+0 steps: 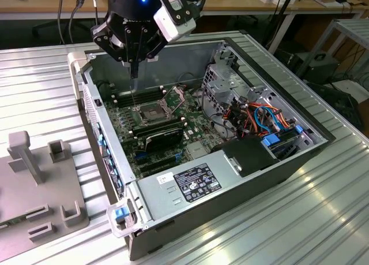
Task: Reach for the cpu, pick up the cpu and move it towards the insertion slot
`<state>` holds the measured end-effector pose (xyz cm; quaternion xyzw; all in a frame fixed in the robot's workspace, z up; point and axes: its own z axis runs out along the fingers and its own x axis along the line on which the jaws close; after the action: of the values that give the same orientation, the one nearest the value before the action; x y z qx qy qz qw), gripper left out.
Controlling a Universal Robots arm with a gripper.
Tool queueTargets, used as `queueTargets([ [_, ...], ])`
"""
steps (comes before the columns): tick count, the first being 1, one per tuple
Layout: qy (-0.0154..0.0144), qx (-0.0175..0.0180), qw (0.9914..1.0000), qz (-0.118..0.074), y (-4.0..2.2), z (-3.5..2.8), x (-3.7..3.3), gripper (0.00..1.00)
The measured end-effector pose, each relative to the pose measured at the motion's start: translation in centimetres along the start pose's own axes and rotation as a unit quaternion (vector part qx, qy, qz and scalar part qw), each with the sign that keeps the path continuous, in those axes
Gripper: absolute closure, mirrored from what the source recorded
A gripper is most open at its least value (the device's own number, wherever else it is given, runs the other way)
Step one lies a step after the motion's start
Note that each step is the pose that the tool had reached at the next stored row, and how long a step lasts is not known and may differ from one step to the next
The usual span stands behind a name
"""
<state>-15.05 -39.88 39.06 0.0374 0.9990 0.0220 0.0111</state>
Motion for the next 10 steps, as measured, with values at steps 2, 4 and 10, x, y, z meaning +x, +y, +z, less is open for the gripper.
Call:
queueTargets([
  [2,0.0000,0.0000,1.00000,0.000,-0.01,0.02,0.06,0.89],
  [4,0.0000,0.0000,1.00000,0.000,-0.01,0.05,0.11,0.89],
  [10,0.0001,0.0000,1.00000,0.000,-0.02,0.11,0.23,0.89],
])
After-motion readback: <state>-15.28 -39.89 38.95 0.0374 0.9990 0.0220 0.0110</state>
